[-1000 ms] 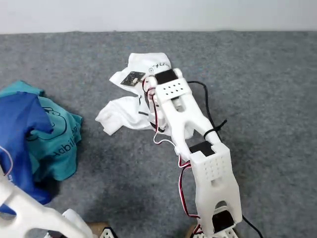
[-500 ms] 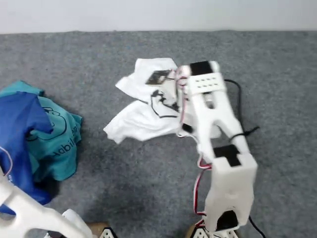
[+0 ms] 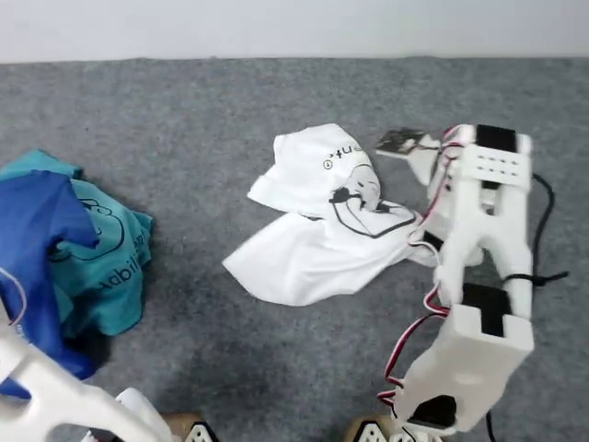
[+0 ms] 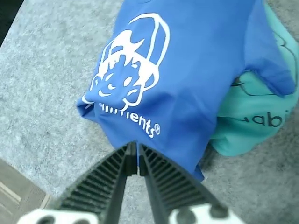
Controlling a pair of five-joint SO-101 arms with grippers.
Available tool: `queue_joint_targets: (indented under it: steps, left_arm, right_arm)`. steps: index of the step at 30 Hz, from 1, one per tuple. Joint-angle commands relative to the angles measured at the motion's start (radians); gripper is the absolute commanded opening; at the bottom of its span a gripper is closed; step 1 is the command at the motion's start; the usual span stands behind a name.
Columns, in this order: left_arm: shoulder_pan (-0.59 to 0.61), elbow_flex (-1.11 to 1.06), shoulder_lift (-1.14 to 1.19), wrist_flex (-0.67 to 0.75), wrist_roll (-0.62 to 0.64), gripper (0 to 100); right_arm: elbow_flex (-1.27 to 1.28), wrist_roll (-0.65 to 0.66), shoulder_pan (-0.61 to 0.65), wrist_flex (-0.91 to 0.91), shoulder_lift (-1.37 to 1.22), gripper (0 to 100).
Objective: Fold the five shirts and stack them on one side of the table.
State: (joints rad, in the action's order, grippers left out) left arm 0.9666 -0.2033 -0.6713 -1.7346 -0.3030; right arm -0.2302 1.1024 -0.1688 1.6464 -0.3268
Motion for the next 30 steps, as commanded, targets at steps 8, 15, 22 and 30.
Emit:
queue_joint_targets:
  steps: [8,15,22,30]
  left_arm:
    - [-0.143,0.008,-0.023,-0.02,0.0,2]
    - [-0.094,0.007,-0.023,-0.017,0.005,2]
    - [0.018,0.007,-0.021,-0.017,-0.002,2]
    - [0.075,0.005,-0.021,-0.017,-0.003,2]
  right_arm:
    - [-0.158,-0.106,0.01,0.068,0.048,27.4]
    - [-0.341,-0.27,0.17,0.148,0.113,25.6]
    - [-0.344,-0.42,0.506,0.147,0.12,25.6]
    - [-0.371,-0.47,0.565,0.147,0.059,25.6]
